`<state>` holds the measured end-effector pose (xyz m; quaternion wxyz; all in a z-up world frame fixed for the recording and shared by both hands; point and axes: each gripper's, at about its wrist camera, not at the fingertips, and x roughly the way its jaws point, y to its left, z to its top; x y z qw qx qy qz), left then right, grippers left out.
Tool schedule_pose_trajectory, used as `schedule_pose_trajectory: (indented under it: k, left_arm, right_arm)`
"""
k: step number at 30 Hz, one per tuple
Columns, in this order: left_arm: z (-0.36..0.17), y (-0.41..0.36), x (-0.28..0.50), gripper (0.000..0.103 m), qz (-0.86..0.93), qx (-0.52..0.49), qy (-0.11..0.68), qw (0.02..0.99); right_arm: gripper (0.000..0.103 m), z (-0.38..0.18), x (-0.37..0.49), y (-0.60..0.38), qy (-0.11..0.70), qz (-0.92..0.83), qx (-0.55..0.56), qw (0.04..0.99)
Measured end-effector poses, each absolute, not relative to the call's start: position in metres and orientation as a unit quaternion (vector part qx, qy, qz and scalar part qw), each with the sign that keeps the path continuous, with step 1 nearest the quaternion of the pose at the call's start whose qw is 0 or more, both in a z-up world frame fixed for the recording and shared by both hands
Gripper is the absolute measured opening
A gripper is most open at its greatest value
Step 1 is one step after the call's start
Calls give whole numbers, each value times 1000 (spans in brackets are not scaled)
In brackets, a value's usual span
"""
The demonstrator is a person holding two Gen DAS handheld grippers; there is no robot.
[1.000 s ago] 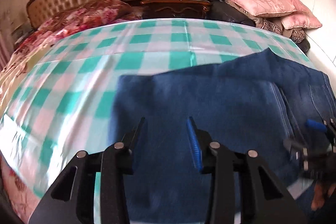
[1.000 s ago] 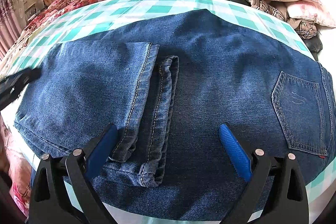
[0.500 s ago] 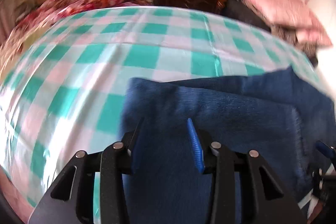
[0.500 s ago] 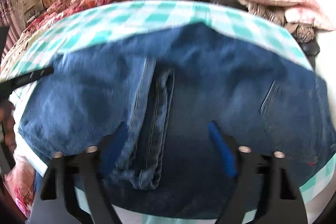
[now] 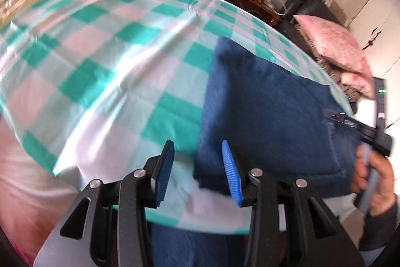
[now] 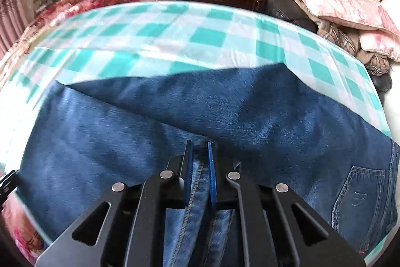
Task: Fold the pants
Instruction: 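Grasp the folded jeans edge with the right tool while the left tool grasps beside it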
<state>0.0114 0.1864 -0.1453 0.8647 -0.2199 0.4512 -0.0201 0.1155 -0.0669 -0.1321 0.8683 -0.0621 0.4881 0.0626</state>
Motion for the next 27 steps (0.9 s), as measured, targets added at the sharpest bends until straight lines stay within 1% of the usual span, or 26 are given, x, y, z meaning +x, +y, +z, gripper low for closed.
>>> schedule_pose_trajectory:
  k: [4, 5, 7, 11, 13, 15, 16, 17, 19, 20, 21, 22, 27]
  left_arm:
    - [-147, 184, 5, 38, -39, -231, 450, 862]
    - [-148, 184, 5, 36, -47, -238, 450, 860]
    - [-152, 185, 3, 30, -63, -256, 449, 854]
    - [-154, 184, 1, 25, -75, -254, 446, 855]
    - [-153, 187, -1, 17, -78, -263, 441, 855]
    - [-147, 187, -5, 15, -85, -261, 429, 860]
    - [-143, 185, -7, 14, -85, -255, 422, 866]
    - [-141, 184, -7, 14, -85, -252, 421, 868]
    - [-137, 182, -8, 14, -82, -243, 416, 872]
    - [-136, 181, -9, 14, -81, -242, 414, 873]
    - [-134, 180, -9, 14, -80, -242, 412, 875]
    - [-132, 178, -10, 13, -77, -236, 410, 878]
    - [-121, 165, -15, 13, -59, -196, 400, 893]
  right_arm:
    - [10, -133, 111, -63, 477, 60, -88, 872]
    - [11, -134, 111, -62, 476, 59, -91, 873]
    - [11, -134, 110, -62, 476, 56, -95, 873]
    - [12, -134, 111, -55, 475, 46, -117, 871]
    - [19, -132, 113, -52, 484, 37, -124, 865]
    - [21, -121, 113, -51, 489, 32, -112, 865]
    - [28, -111, 110, -47, 482, 37, -106, 869]
    - [32, -103, 109, -41, 478, 45, -107, 871]
    - [48, -85, 107, -16, 479, 87, -110, 866]
    - [53, -79, 107, -2, 486, 112, -109, 860]
    - [63, -73, 108, 19, 495, 141, -113, 850]
    - [70, -70, 108, 41, 503, 161, -125, 840]
    - [70, -77, 109, 132, 544, 229, -164, 791]
